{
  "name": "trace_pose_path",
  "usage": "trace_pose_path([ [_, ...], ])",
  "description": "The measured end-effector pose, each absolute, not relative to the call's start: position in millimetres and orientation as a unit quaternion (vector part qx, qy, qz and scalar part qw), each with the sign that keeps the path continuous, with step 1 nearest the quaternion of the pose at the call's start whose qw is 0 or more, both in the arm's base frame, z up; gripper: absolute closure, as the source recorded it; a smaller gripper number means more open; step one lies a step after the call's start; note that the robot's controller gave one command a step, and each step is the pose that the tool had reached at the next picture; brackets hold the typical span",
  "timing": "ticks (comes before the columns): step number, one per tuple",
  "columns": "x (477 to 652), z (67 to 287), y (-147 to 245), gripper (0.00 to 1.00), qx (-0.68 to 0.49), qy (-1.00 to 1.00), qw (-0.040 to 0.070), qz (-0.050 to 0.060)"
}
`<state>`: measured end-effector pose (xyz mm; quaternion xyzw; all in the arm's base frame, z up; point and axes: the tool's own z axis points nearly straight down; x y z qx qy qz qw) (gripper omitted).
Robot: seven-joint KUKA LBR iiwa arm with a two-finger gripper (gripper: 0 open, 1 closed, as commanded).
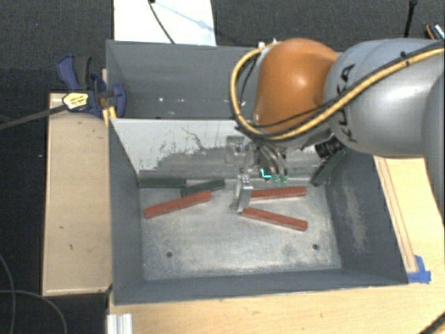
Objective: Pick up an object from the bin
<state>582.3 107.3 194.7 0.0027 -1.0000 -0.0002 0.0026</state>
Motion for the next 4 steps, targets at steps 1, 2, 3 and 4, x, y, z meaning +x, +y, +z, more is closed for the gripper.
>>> trace_pose_path([
  [1,576.2,65.8,223.1,0.0,-0.011,-1.0,0.003,-0.001],
  [2,581.1,101.9,213.2,0.0,0.106,-0.994,-0.004,-0.001],
  [3,572.1,100.9,254.2,0.0,0.193,-0.981,-0.004,-0.002],
  [4,578.4,69.4,214.4,0.0,0.234,-0.972,0.0,0.0],
])
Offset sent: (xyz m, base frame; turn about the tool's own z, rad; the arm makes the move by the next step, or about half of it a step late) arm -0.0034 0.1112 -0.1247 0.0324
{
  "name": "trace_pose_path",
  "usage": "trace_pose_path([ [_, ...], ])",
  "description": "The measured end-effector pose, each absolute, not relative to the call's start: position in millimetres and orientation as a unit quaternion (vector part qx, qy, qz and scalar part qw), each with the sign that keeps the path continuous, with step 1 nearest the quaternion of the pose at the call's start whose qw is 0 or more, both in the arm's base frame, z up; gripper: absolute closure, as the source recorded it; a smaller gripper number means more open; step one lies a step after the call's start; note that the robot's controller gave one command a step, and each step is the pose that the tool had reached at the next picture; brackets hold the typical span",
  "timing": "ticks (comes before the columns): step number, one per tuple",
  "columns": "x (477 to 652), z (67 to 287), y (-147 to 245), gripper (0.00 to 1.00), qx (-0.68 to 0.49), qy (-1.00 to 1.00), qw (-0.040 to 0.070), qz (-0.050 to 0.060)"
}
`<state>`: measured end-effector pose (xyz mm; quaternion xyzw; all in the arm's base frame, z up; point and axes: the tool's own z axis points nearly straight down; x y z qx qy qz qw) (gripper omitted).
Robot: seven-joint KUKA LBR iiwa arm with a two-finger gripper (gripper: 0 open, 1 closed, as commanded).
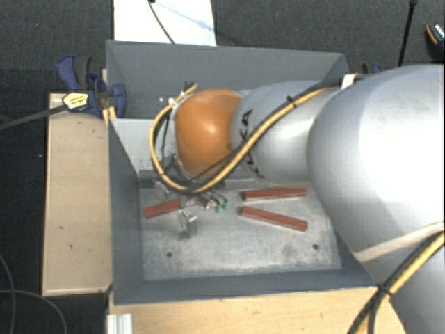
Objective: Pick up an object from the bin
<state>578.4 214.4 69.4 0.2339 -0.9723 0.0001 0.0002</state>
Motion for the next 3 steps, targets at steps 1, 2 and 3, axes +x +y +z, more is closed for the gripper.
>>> trace_pose_path([
  [1,579.0,70.1,214.9,0.0,0.232,-0.973,-0.001,-0.001],
  [2,578.9,70.0,214.8,1.0,0.23,-0.973,0.0,-0.001],
  [3,580.6,119.1,215.3,1.0,0.228,-0.974,-0.004,-0.001],
])
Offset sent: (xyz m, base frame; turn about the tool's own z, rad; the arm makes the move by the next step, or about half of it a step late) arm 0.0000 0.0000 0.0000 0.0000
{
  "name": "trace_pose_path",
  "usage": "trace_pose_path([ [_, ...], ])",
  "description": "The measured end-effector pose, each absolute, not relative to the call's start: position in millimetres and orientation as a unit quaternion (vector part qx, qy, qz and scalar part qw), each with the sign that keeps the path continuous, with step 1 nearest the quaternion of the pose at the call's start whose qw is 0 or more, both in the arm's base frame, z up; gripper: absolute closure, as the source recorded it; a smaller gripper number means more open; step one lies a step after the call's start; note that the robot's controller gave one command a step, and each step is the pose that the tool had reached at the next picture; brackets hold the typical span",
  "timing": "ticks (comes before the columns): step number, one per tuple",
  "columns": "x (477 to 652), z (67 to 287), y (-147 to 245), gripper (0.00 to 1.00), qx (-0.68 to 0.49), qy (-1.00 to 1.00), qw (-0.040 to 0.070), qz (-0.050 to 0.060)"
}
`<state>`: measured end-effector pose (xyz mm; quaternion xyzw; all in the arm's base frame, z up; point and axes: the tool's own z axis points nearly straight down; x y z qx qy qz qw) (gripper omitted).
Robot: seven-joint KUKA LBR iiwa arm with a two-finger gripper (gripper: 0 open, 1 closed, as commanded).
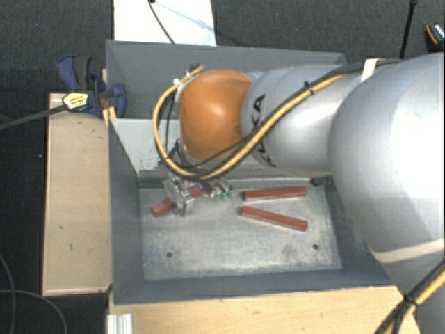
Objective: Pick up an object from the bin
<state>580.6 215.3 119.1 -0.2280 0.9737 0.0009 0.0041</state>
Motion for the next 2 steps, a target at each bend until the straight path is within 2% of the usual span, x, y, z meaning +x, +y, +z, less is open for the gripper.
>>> trace_pose_path([
  [1,582.1,147.2,216.0,1.0,-0.226,0.974,0.004,0.001],
  [2,584.0,193.1,216.5,1.0,-0.224,0.975,0.005,0.001],
])
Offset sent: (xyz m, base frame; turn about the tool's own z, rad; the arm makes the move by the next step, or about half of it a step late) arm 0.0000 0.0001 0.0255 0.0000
